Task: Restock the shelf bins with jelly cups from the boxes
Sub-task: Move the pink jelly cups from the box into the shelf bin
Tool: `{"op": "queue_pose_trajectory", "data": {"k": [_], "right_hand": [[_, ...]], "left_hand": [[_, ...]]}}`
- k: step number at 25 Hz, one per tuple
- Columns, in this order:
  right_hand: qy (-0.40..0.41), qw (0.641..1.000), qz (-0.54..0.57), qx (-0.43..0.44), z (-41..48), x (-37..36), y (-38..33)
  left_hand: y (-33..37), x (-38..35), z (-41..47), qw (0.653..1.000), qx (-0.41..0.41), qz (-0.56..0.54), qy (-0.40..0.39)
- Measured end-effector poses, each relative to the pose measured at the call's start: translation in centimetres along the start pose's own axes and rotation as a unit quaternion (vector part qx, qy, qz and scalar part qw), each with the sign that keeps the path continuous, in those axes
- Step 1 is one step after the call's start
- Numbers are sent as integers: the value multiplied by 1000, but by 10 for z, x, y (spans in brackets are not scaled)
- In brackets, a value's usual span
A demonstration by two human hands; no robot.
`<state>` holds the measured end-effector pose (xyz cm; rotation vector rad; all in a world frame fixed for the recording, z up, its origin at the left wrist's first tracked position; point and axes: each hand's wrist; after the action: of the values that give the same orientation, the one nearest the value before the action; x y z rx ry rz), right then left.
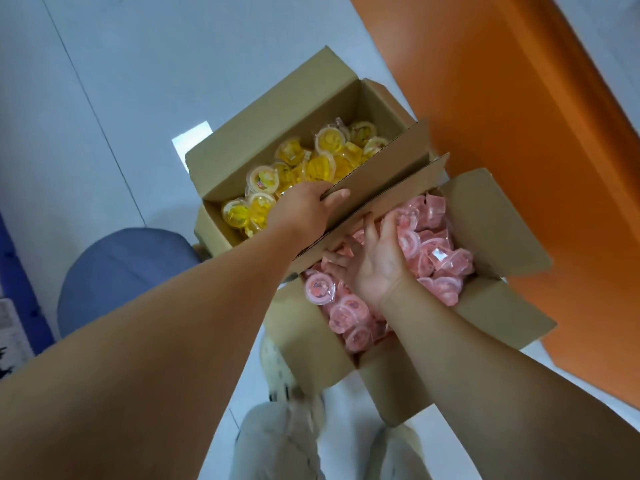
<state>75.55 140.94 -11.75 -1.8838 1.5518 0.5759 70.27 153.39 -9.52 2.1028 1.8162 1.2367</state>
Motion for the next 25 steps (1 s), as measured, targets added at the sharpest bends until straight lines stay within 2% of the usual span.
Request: {"op": "queue_pose_trajectory", "data": {"k": [7, 14, 16, 22, 25], "right_hand": [[16, 1000, -3, 12, 71, -51, -60], [37, 999, 13, 26, 110, -87, -105], [46, 999, 13, 23, 108, -90, -110], [90, 995, -40, 5, 55, -106, -134], [93, 995, -42, -8, 3, -126, -143]], "left_hand": [[5, 79, 75, 1000, -17, -9, -8], [26, 127, 127, 998, -30, 59, -12], [34, 133, 128, 997, -23, 65, -26], [70, 139, 86, 984, 24, 7, -177], [100, 162, 38, 984, 69, -7, -166]]}}
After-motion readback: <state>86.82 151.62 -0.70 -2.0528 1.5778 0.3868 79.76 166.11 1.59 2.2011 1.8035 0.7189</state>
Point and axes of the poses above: each hand's wrist, its own z-axis towards the middle knuckle, its own x-axis out of the back of the hand, y = z × x, and after that the axes turned 13 degrees about -y, right-handed
